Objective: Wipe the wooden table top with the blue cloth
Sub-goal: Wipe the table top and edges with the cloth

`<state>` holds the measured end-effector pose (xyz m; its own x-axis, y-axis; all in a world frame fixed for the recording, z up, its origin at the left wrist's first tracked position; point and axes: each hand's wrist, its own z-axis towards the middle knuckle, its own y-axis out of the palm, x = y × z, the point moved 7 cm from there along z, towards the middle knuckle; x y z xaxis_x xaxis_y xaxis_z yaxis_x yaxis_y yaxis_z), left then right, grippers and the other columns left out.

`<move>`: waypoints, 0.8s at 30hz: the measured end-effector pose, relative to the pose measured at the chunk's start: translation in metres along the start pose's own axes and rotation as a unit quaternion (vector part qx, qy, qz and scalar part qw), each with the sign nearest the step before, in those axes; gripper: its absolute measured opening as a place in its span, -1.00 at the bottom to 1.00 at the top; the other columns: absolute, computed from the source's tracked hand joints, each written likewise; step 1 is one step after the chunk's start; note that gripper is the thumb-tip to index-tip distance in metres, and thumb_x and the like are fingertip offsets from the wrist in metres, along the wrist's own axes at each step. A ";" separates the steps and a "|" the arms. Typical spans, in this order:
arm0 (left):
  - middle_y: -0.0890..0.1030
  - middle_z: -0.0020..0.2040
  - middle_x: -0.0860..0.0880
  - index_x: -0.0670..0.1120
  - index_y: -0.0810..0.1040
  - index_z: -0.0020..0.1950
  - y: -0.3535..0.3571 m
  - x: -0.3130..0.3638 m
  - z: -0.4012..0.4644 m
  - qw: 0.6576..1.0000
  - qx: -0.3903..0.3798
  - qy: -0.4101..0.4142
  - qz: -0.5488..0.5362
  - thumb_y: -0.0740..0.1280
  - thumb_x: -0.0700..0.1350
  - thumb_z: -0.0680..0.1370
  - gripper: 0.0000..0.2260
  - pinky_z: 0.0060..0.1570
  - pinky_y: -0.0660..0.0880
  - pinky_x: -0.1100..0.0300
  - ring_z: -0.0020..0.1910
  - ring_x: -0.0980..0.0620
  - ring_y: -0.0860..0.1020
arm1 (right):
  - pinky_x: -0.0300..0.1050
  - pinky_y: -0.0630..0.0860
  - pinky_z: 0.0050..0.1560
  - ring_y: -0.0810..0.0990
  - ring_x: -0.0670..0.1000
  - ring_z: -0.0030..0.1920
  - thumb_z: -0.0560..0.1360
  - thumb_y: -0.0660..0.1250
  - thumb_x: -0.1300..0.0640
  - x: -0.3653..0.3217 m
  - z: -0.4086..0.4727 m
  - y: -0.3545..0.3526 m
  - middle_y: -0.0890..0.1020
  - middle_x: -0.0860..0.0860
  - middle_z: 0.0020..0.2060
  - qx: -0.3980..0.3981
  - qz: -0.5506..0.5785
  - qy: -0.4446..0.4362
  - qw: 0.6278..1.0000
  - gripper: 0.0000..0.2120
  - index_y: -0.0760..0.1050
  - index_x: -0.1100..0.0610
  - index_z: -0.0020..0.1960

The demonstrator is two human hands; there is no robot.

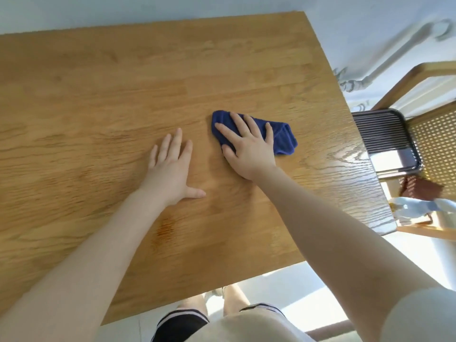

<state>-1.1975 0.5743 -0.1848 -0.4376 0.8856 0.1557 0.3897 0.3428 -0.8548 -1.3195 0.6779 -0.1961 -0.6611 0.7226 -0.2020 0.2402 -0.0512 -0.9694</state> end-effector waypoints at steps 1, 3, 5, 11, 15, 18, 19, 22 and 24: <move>-0.42 0.49 -0.06 -0.05 -0.22 0.54 0.000 0.001 0.003 1.000 -0.004 0.013 -0.001 0.41 0.26 0.35 0.05 0.46 -0.26 -0.02 0.49 -0.05 -0.34 | 0.28 -0.22 0.40 -0.08 0.04 0.51 0.57 0.04 -0.08 -0.002 -0.002 0.000 0.02 -0.06 0.53 0.003 0.003 0.009 1.000 -0.54 0.10 -0.25 0.45; -0.42 0.49 -0.06 -0.07 -0.23 0.54 0.001 0.004 0.007 0.999 -0.016 0.039 -0.002 0.42 0.25 0.34 0.06 0.46 -0.27 -0.01 0.48 -0.04 -0.36 | 0.29 -0.23 0.41 -0.09 0.05 0.51 0.57 0.04 -0.06 -0.011 -0.017 0.003 0.01 -0.05 0.53 0.000 0.007 0.004 1.000 -0.53 0.09 -0.24 0.46; -0.41 0.49 -0.06 -0.09 -0.23 0.53 0.000 0.009 0.011 0.998 -0.018 0.060 -0.004 0.42 0.26 0.35 0.07 0.45 -0.28 0.01 0.48 -0.03 -0.36 | 0.32 -0.20 0.41 -0.06 0.07 0.51 0.55 0.02 -0.07 -0.024 -0.040 0.008 0.04 -0.05 0.53 0.002 -0.004 -0.041 0.999 -0.53 0.11 -0.22 0.46; -0.26 0.54 -0.10 -0.15 -0.23 0.53 -0.012 0.023 0.023 0.997 0.002 0.076 -0.012 0.32 0.36 0.35 0.07 0.47 -0.21 0.06 0.52 -0.05 -0.24 | 0.28 -0.06 0.40 0.07 0.04 0.50 0.50 0.00 -0.11 0.003 -0.024 0.002 0.15 -0.07 0.50 0.004 -0.016 -0.054 0.998 -0.51 0.19 -0.23 0.43; -0.23 0.55 -0.10 -0.13 -0.22 0.53 -0.014 0.025 0.025 0.997 0.010 0.077 0.020 0.17 0.39 0.42 -0.05 0.47 -0.19 0.08 0.53 -0.04 -0.18 | 0.24 -0.12 0.42 -0.02 0.00 0.50 0.55 0.05 -0.10 0.080 0.013 -0.020 0.08 -0.09 0.52 0.030 0.009 0.132 0.991 -0.54 0.14 -0.25 0.44; -0.25 0.54 -0.14 -0.12 -0.20 0.54 -0.014 0.029 0.022 0.997 -0.010 0.064 0.040 0.17 0.44 0.37 0.01 0.47 -0.18 0.04 0.53 -0.08 -0.19 | 0.23 -0.20 0.43 -0.09 -0.01 0.51 0.58 0.00 -0.09 0.088 0.014 -0.023 0.02 -0.09 0.53 0.018 0.037 0.188 0.981 -0.56 0.09 -0.26 0.45; -0.25 0.54 -0.16 -0.13 -0.20 0.54 -0.013 0.032 0.021 0.997 -0.011 0.055 0.044 0.21 0.46 0.33 0.06 0.47 -0.18 0.02 0.53 -0.10 -0.19 | 0.24 -0.22 0.43 -0.10 -0.01 0.51 0.58 0.00 -0.09 0.078 0.010 -0.021 0.01 -0.09 0.53 0.016 0.045 0.188 0.981 -0.56 0.09 -0.26 0.45; -0.24 0.52 -0.23 -0.20 -0.21 0.52 -0.010 0.043 0.021 0.998 -0.006 0.027 0.052 0.31 0.46 0.24 0.19 0.47 -0.15 0.00 0.52 -0.16 -0.19 | 0.25 -0.23 0.41 -0.10 0.01 0.51 0.57 0.00 -0.11 0.037 -0.017 -0.008 0.00 -0.10 0.53 0.014 0.027 0.087 0.996 -0.55 0.08 -0.27 0.45; -0.25 0.52 -0.25 -0.23 -0.22 0.51 -0.009 0.046 0.022 0.999 -0.003 0.015 0.051 0.35 0.44 0.22 0.22 0.47 -0.14 -0.01 0.52 -0.18 -0.20 | 0.25 -0.19 0.42 -0.06 0.03 0.51 0.54 -0.03 -0.14 0.021 -0.038 -0.001 0.04 -0.09 0.52 0.006 -0.005 -0.002 1.000 -0.52 0.09 -0.27 0.45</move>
<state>-1.2394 0.6050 -0.1806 -0.3715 0.9247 0.0830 0.4364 0.2529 -0.8635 -1.3064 0.7193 -0.1939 -0.6671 0.7198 -0.1921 0.2249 -0.0513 -0.9730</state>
